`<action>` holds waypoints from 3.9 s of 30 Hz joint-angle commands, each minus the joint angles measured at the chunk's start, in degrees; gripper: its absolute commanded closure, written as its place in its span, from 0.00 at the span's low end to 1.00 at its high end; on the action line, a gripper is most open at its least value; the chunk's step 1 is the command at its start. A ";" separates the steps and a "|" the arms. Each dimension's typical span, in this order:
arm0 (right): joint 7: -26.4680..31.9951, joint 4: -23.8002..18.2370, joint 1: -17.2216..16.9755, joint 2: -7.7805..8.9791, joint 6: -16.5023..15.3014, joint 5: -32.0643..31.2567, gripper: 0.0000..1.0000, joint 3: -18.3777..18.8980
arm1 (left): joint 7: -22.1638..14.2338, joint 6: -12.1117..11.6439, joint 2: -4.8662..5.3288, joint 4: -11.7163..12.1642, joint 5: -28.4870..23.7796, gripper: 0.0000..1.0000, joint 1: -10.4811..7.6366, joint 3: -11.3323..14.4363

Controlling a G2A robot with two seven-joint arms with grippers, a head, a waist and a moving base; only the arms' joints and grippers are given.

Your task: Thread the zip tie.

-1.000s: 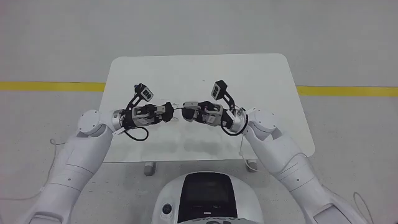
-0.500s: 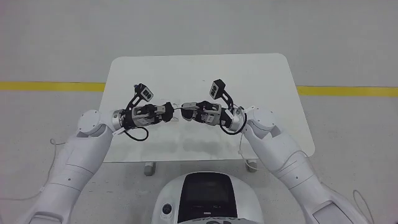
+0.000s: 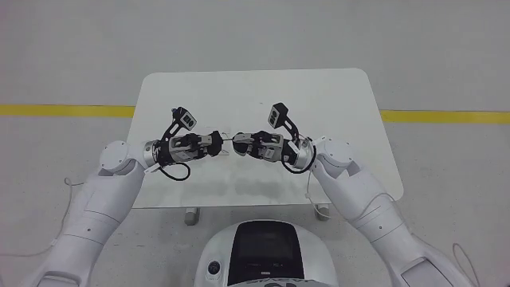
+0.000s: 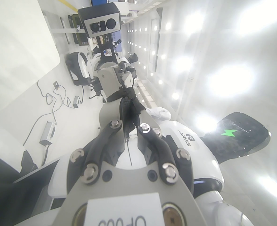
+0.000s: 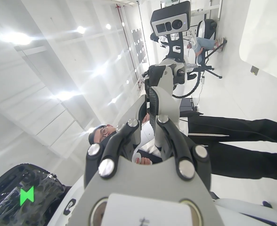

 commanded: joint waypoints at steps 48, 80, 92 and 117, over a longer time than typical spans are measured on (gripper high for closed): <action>-2.99 1.33 0.57 -0.78 -1.96 3.05 1.00 -2.22 | 2.70 0.74 0.15 -1.05 -0.07 0.53 0.15 0.77; -4.21 -1.02 -0.17 0.09 1.37 -2.89 1.00 -1.38 | 2.66 0.29 0.40 -0.71 -0.25 0.75 0.53 0.60; -4.21 -1.21 -0.49 0.13 1.45 -2.61 1.00 -1.76 | 3.05 0.58 0.50 -1.38 0.37 0.76 1.01 0.91; -4.11 -4.09 -2.04 0.76 1.75 -3.52 1.00 -1.16 | 3.61 0.57 0.57 -1.89 0.96 0.97 1.35 1.68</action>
